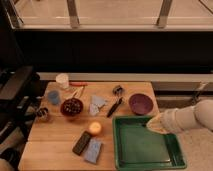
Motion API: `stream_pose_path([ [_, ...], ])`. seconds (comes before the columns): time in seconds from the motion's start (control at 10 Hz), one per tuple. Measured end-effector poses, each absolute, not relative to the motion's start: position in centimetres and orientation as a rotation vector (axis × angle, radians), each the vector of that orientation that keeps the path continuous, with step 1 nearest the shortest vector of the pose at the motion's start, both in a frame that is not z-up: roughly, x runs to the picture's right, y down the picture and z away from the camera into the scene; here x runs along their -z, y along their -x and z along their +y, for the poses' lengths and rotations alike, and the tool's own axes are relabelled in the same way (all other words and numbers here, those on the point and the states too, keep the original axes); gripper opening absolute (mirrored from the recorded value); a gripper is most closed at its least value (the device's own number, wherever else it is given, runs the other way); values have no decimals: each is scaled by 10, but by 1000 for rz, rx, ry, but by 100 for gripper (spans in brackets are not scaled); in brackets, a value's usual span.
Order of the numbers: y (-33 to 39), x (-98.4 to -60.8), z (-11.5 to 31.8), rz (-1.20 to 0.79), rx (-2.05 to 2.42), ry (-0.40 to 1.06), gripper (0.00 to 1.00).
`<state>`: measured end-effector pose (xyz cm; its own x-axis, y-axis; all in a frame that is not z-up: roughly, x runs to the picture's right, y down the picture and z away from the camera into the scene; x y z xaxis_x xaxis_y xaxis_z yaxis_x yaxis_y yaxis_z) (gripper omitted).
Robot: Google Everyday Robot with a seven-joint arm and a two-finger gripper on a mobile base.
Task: Place fork in tray
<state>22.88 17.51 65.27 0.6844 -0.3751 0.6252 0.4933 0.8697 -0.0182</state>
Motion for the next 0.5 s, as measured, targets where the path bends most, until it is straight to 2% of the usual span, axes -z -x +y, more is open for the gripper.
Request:
stream_pose_path([
  [0.1, -235, -657, 177, -657, 471, 199, 77],
  [0.5, -242, -666, 182, -669, 452, 213, 78],
])
